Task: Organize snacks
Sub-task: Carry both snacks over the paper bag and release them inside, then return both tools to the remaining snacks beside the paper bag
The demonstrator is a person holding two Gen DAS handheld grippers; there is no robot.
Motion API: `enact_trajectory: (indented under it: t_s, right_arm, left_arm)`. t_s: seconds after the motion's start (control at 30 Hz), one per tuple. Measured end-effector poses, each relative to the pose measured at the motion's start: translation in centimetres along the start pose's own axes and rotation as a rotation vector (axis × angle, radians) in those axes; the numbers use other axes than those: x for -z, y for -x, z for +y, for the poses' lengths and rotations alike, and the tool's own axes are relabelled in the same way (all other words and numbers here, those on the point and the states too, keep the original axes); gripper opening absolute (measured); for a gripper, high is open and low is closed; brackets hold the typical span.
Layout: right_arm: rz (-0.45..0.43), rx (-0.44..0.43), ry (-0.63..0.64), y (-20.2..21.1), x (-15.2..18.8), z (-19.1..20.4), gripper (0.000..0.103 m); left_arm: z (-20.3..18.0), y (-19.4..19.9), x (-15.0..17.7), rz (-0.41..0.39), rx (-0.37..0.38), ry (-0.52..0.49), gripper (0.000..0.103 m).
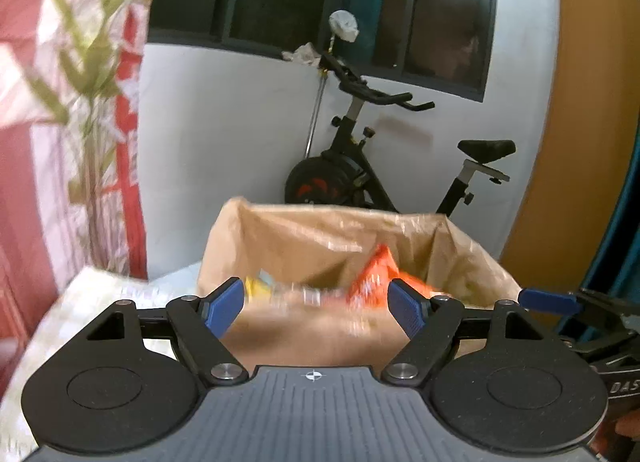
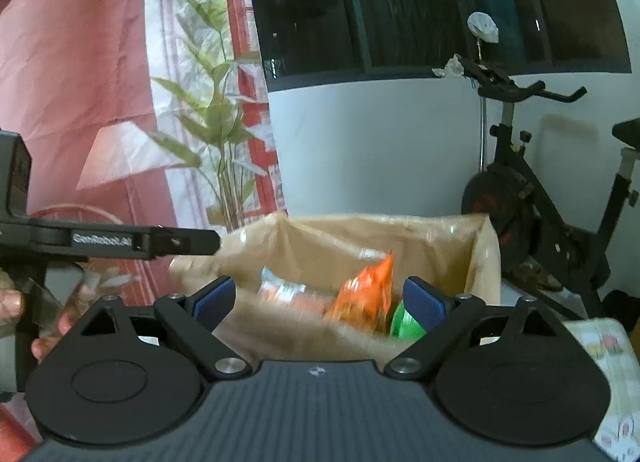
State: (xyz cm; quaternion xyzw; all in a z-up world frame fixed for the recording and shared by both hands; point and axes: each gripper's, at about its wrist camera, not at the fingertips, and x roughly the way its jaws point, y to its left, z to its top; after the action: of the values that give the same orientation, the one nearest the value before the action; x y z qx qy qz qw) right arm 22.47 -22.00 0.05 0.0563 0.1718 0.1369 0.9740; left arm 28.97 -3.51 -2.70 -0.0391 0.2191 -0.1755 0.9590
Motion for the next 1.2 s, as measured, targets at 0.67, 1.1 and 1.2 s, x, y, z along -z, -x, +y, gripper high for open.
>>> enact_trajectory:
  t_s: [0.67,1.1,1.2]
  right_arm:
    - [0.121,0.05,-0.045,6.5,9.4,5.1,0.081]
    - [0.13,0.094,0.034,7.1,9.7,5.1,0.051]
    - [0.148,0.102,0.053,6.5,10.3,4.6,0.038]
  left_arm:
    - [1.0,7.1,10.6,0.168,-0.097,0.101,0.075]
    - [0.2,5.5,12.6,0.179,-0.033,0.134,0.067]
    - [0.0,3.7,13.2,0.228,-0.026,0.128,0.066]
